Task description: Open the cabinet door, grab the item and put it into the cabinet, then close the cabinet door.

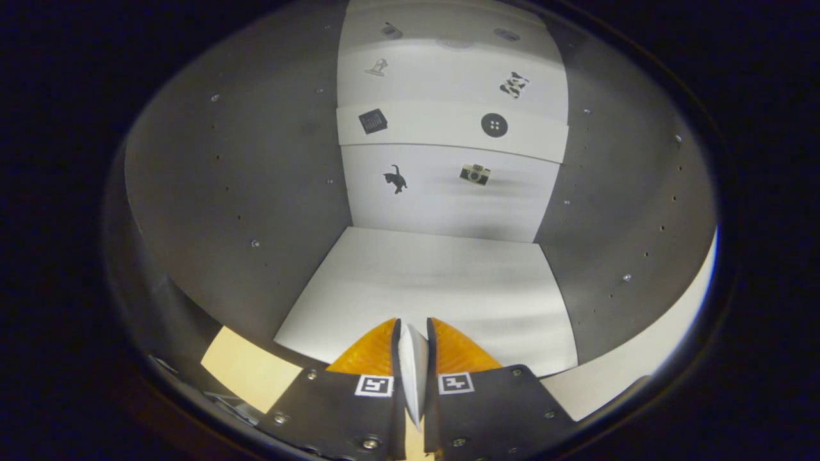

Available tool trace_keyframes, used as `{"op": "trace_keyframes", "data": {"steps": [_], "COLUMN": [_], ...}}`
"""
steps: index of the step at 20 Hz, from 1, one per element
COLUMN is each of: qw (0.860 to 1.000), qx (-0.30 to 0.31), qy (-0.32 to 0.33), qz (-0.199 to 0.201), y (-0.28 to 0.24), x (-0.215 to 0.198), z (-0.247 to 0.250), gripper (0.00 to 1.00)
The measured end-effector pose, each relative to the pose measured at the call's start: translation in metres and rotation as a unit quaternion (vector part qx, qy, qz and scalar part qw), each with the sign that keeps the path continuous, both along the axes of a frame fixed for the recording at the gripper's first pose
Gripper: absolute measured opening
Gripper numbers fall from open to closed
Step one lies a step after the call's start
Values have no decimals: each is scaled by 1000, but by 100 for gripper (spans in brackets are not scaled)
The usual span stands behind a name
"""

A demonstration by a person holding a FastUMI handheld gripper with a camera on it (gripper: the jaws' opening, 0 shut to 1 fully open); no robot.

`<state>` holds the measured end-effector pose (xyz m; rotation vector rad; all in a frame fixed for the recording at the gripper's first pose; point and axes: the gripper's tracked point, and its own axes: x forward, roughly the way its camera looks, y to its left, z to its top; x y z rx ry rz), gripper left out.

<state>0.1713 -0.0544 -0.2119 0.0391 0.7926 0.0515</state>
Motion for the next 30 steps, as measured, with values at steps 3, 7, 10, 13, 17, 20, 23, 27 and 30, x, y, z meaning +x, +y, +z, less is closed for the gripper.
{"op": "trace_keyframes", "data": {"steps": [3,7,10,13,17,20,23,27,30], "qw": [1000,1000,999,998,997,994,990,984,983], "qx": [0,-4,-7,-11,-14,-17,12,29,34], "qy": [7,21,35,54,71,101,137,171,176], "qz": [5,7,10,13,18,32,33,33,31], "y": [1,0,-2,-4,-4,-2,5,5,6], "x": [-1,1,4,3,7,13,21,22,23], "z": [-2,-3,-6,-14,-21,-24,-29,-32,-32], "gripper": [11,11,11,12,11,11,11,11,15]}}
